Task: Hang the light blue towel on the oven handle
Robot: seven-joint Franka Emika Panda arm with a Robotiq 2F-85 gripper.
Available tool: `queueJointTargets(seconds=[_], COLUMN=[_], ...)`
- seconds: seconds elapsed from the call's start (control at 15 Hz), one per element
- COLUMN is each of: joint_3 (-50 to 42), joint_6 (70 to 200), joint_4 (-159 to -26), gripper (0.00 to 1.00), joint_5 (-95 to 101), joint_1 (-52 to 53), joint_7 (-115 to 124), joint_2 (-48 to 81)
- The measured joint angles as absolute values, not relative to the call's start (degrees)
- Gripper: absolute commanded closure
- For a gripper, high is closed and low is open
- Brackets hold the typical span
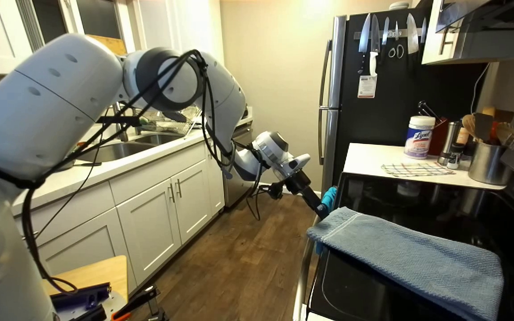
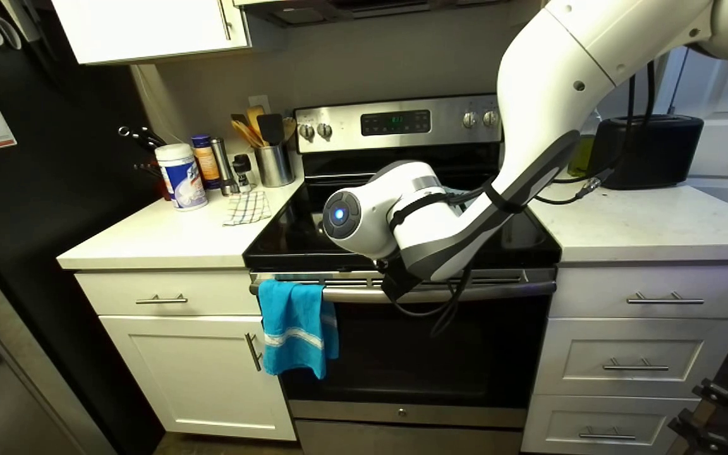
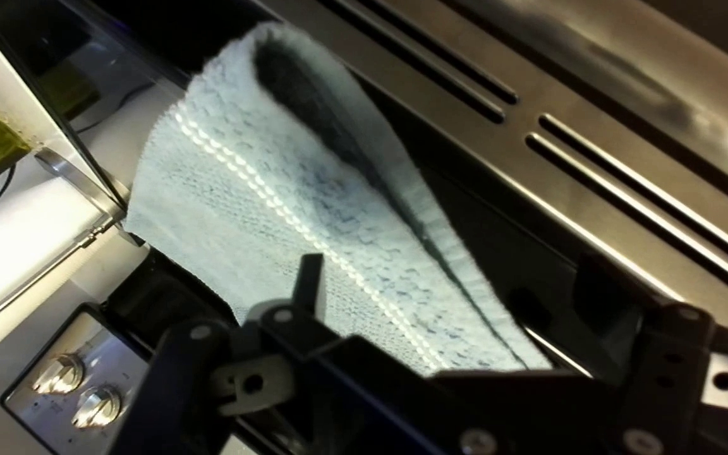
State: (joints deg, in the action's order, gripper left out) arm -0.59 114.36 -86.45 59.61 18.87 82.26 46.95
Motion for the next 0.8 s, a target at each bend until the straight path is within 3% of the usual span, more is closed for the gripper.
queueJointTargets(seconds=[0.8], joint_3=[-1.0], joint_6=[111.9], joint_4=[-86.2], gripper=[0.0], joint_5=[61.2], joint_1=[18.9], joint_7=[82.2], joint_2=[46.9])
